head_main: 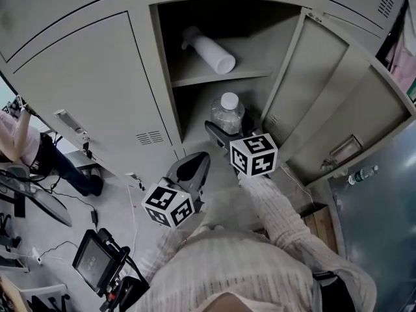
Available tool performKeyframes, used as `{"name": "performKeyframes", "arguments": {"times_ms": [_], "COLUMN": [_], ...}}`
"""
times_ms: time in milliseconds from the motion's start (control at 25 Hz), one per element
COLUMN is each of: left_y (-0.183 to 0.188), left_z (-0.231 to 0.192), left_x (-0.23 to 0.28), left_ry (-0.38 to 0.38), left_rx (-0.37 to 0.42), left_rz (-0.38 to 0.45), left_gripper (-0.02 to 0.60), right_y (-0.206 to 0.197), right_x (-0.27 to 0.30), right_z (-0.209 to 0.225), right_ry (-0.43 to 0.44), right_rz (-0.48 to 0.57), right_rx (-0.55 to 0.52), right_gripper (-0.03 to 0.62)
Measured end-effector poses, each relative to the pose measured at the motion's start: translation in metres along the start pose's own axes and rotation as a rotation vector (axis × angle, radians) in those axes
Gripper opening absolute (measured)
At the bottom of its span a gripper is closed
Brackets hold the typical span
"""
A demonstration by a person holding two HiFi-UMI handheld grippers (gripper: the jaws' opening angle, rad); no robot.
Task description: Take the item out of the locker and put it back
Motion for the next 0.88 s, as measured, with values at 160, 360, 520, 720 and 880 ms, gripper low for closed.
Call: {"name": "performKeyframes", "arguments": {"times_ms": [160, 360, 520, 720, 880], "left_y": [0.002, 0.006, 0.005, 0.006, 0.007], "left_z": [-0.004, -0.008, -0.011, -0.012, -0.011], "left_x": [-0.001, 0.000, 0.000, 0.001, 0.003], "left_ry": [0.012, 0.027, 0.034, 0.042, 0.036], "left_rx": [0.001, -0.004, -0.019, -0.027, -0.020], "left_rz": [0.009, 0.028, 0.034, 0.043, 0.047], "left_gripper": [0.008, 0.007, 0.007, 0.006, 0.007], "right_y": [0.000, -0.002, -0.003, -0.006, -0.007], "right_x": [-0.009, -0.023, -0.038, -0.057, -0.070], "right_z": [0.000, -0.002, -0.005, -0.010, -0.010], "right_ry": [0.013, 0.024, 0.040, 0.048, 0.039], "right_rz": [0.002, 0.006, 0.015, 0.020, 0.027], "right_rx": [0.015, 0.031, 0.072, 0.086, 0.098], "right_gripper": [0.428, 0.429, 0.428, 0.430, 0.430]}}
Point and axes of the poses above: the fingertips, and each gripper's own axes: x forward along the fingers, z to its right, y out of its top, the point moved 5 cm from there along -x, backward along the fingers, and after that the axes turned 3 degrees about -y, right-handed, at the moved point
